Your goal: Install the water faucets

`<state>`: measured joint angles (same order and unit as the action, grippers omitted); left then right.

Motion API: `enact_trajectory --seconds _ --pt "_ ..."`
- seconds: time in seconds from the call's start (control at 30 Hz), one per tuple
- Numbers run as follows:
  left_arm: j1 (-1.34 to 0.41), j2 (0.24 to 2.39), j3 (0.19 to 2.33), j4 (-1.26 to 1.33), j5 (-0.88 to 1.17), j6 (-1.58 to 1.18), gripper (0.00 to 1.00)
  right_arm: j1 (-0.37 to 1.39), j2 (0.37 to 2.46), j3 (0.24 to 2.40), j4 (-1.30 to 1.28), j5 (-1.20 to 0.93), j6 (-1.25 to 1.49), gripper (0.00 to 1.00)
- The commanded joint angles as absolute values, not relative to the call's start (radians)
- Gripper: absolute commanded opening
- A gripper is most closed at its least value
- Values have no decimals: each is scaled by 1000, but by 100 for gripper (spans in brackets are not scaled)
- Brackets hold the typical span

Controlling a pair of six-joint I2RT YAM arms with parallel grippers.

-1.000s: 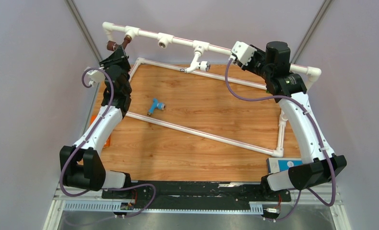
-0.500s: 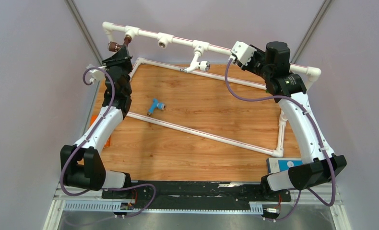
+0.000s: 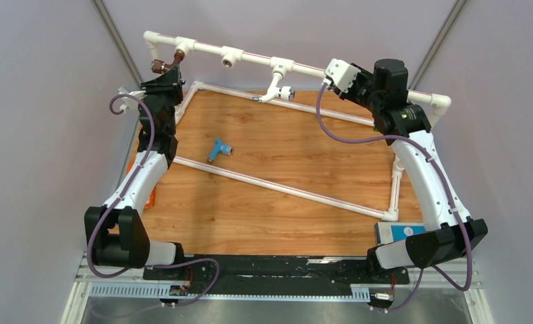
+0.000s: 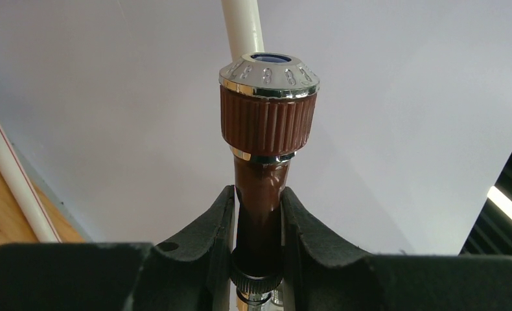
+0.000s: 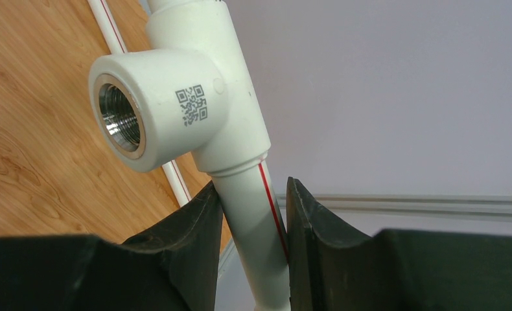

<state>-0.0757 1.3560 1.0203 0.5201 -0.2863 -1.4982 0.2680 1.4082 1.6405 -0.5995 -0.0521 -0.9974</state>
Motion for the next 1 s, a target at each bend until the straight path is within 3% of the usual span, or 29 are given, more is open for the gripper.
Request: enact_trajectory --seconds 0.0,0.57,0.97 --pt "-22 1374 1063 405 -157 -1433 0 290 1413 1612 -655 -147 -824 0" --pt "51 1390 1155 330 -6 -1500 0 290 1407 1614 -657 -153 -822 0" --pt "49 1388 1075 390 71 -1661 0 291 1407 1609 -657 -163 -821 0"
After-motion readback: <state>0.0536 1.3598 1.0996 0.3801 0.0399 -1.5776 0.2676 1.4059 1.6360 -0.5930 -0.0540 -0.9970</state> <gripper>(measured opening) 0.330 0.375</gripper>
